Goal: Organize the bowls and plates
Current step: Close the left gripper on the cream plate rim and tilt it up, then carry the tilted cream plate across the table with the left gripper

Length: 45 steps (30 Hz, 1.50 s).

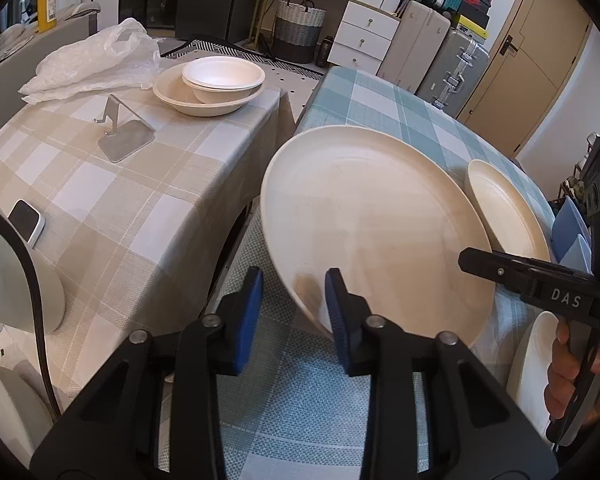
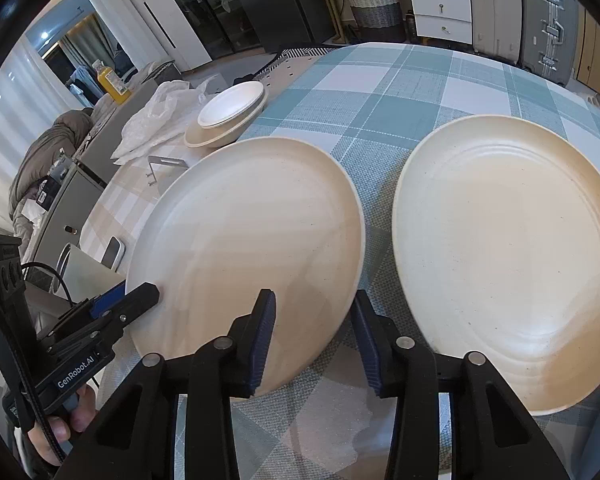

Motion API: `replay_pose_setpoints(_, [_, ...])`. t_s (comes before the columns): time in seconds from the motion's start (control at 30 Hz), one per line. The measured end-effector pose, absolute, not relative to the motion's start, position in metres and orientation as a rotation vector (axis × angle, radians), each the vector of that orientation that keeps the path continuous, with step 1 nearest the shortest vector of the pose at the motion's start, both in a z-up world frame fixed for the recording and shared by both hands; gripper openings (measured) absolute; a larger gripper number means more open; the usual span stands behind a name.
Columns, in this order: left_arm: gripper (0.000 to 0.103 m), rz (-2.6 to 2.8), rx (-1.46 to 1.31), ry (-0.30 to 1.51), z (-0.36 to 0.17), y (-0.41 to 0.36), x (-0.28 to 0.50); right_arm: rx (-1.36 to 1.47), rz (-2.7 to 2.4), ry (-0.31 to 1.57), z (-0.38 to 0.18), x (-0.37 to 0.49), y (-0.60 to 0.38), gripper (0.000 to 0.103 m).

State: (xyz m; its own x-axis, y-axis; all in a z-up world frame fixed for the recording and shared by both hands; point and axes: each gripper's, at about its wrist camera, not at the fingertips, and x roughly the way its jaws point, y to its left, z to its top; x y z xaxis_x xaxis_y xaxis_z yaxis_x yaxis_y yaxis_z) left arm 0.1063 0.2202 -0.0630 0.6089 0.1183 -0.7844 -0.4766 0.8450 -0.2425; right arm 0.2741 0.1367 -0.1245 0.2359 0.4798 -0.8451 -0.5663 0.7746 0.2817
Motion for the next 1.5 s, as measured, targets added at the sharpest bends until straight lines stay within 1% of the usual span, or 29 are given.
replay_pose_setpoints(0.07, [0.023, 0.353, -0.448, 0.851, -0.062, 0.218, 0.107, -0.094, 0.706, 1.115, -0.124, 0.274, 0.136, 0.032])
replay_pose_setpoints(0.17, [0.022, 0.356, -0.437, 0.850, -0.062, 0.216, 0.107, -0.101, 0.691, 1.106, -0.124, 0.273, 0.135, 0.025])
replay_pose_setpoints(0.27, [0.022, 0.357, -0.437, 0.849, -0.062, 0.216, 0.108, -0.105, 0.686, 1.097, -0.124, 0.272, 0.134, 0.022])
replay_pose_setpoints(0.5, [0.022, 0.359, -0.425, 0.833, -0.056, 0.216, 0.104, -0.113, 0.684, 1.085, -0.123, 0.268, 0.134, 0.022])
replay_pose_setpoints(0.87, [0.022, 0.367, -0.401, 0.800, -0.035, 0.210, 0.092, -0.098, 0.690, 1.037, -0.096, 0.258, 0.129, 0.022])
replay_pose_setpoints(1.5, [0.022, 0.288, -0.314, 0.760, 0.015, 0.149, 0.075, -0.023, 0.627, 1.007, -0.055, 0.223, 0.070, 0.022])
